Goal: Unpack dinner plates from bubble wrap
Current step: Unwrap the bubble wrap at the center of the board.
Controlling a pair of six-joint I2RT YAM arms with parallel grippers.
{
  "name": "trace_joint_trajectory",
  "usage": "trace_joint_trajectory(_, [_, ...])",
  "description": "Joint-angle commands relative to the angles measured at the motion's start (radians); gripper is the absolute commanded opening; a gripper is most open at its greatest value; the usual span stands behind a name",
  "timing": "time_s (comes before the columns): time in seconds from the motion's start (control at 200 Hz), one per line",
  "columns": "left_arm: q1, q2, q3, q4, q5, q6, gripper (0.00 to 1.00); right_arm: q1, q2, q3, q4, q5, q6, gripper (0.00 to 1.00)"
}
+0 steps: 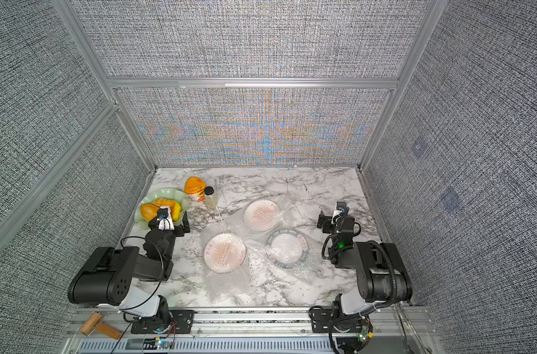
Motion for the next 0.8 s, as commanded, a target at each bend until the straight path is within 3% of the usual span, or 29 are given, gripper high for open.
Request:
trace_joint_trajectory(0.0, [0.002,-0.003,-0.001,0.004,0.008,0.008,0.99,0.002,0.002,0.002,0.014,0.000,-0.002,0.99])
trace_joint_trajectory(0.795, [0.002,0.000,0.000,0.003,0.008,0.005,0.99,0.000,0.002,-0.001,0.018,0.000,0.002,0.99])
